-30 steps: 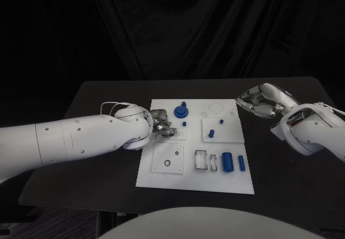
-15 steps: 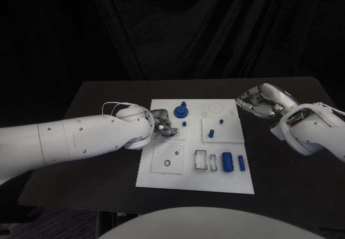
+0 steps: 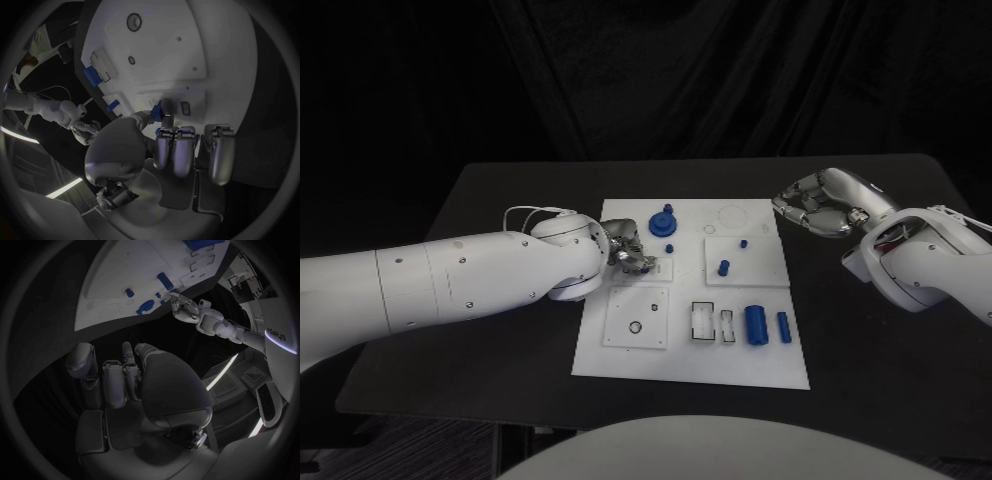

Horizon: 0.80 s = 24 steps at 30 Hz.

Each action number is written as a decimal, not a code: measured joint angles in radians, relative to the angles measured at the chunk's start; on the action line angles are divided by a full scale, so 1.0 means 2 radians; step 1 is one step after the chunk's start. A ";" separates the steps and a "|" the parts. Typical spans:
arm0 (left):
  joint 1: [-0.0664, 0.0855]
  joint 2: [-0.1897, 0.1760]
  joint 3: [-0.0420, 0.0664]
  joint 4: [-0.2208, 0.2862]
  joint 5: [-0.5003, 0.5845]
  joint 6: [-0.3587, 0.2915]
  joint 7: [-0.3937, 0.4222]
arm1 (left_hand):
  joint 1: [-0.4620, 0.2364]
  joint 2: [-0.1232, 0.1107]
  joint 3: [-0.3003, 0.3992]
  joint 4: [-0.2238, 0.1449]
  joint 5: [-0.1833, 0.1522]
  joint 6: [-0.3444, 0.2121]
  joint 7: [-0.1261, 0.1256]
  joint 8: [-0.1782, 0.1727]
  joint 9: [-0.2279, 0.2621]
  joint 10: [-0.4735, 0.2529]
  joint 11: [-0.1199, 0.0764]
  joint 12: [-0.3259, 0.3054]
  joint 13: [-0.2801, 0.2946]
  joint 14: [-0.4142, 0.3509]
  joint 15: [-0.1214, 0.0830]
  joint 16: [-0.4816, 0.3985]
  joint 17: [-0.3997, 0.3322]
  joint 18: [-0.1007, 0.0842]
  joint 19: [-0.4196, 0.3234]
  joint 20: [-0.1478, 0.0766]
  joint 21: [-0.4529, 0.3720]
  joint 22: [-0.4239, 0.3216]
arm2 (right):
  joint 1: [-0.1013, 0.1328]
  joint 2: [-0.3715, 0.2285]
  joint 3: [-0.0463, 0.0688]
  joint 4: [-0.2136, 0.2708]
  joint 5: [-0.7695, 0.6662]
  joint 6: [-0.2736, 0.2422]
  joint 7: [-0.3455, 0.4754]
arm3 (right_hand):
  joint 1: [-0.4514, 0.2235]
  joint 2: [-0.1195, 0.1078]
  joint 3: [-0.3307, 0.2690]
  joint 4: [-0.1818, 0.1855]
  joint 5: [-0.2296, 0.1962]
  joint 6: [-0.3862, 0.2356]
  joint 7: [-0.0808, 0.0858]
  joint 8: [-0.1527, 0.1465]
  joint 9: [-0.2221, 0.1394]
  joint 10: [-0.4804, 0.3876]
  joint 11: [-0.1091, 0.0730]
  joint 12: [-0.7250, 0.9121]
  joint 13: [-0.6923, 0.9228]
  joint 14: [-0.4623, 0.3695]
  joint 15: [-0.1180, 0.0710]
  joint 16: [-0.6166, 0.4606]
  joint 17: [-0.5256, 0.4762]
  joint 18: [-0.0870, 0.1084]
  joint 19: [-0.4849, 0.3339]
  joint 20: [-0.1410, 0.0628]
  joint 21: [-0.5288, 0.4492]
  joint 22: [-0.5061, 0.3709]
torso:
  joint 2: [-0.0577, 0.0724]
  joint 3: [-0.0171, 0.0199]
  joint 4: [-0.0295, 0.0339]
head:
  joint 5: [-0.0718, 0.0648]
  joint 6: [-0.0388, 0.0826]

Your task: Assemble the parts on the task board

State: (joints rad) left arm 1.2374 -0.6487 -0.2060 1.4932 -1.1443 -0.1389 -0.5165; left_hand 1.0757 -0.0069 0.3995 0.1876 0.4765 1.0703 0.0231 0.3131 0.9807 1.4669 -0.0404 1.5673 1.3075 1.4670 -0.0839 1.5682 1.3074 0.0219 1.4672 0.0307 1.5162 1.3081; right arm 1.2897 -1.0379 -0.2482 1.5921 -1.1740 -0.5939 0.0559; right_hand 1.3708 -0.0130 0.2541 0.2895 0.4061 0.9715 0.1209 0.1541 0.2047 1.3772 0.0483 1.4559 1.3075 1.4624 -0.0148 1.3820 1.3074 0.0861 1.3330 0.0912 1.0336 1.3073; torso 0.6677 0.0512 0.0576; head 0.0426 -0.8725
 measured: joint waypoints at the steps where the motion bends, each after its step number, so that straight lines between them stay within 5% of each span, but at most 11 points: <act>1: 0.000 0.000 0.000 0.000 0.000 0.000 0.000 | 0.000 0.000 0.000 0.000 -0.001 0.000 0.000 0.000 0.000 0.000 0.000 0.000 0.000 0.000 0.000 0.000 0.000 0.000 0.000 0.000 0.000 0.000 | 0.000 0.000 0.000 0.000 0.000 0.000 0.000 | 0.000 0.000 0.000 0.000 0.000 0.000 0.000 0.000 0.000 0.000 0.000 0.000 0.000 0.000 0.000 0.000 0.000 0.000 0.000 0.000 0.000 0.000 | 0.000 0.0000 0.0000 | 0.000 0.000; 17: -0.002 -0.002 0.002 0.001 -0.001 0.000 0.002 | 0.000 0.000 0.000 0.000 -0.011 0.000 0.000 -0.004 0.001 0.000 0.000 0.000 0.000 0.000 0.000 0.000 0.000 0.000 0.000 0.000 0.000 0.000 | -0.001 0.000 0.000 0.000 0.000 0.004 -0.003 | 0.005 -0.005 0.005 -0.002 0.010 0.000 0.000 0.000 -0.001 0.000 0.000 0.000 0.000 0.000 0.000 0.000 0.000 0.000 0.000 0.000 0.000 0.000 | -0.001 0.0003 -0.0005 | 0.001 0.000; 22: -0.003 -0.003 0.002 0.001 -0.001 0.000 0.002 | -0.015 0.000 -0.004 0.004 -0.069 -0.002 -0.002 -0.009 0.005 0.000 0.000 0.000 0.000 0.000 0.000 0.000 0.000 0.000 0.000 0.000 0.000 0.000 | -0.001 0.000 0.000 0.000 0.000 0.005 -0.004 | 0.005 -0.005 0.005 -0.002 0.012 0.000 0.000 0.001 -0.001 0.000 0.000 0.000 0.000 0.000 0.000 0.000 0.000 0.000 0.000 0.000 0.000 0.000 | -0.001 0.0003 -0.0005 | 0.001 0.000; 24: -0.003 -0.004 0.002 0.001 -0.001 0.000 0.002 | -0.018 -0.002 -0.008 0.008 -0.079 -0.003 -0.003 -0.010 0.005 0.000 0.000 0.000 0.000 0.000 0.000 0.000 0.000 0.000 0.000 0.000 0.000 0.000 | -0.001 0.000 0.000 0.000 0.000 0.005 -0.004 | 0.006 -0.006 0.006 -0.003 0.014 0.000 0.000 0.002 -0.001 0.000 0.000 0.000 0.000 0.000 0.000 0.000 0.000 0.000 0.000 0.000 0.000 0.000 | -0.001 0.0003 -0.0005 | 0.001 0.000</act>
State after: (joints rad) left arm 1.2317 -0.6573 -0.2027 1.4953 -1.1466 -0.1394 -0.5132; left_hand 1.0395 -0.0116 0.3831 0.2037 0.3187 1.0651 0.0177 0.2940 0.9907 1.4670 -0.0404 1.5673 1.3075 1.4670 -0.0839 1.5682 1.3073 0.0218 1.4672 0.0307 1.5162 1.3078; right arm 1.2880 -1.0386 -0.2482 1.5919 -1.1741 -0.5835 0.0483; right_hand 1.3832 -0.0253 0.2655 0.2836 0.4335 0.9715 0.1208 0.1578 0.2029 1.3772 0.0483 1.4559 1.3075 1.4624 -0.0148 1.3820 1.3073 0.0861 1.3330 0.0912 1.0336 1.3079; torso 0.6663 0.0518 0.0567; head 0.0449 -0.8725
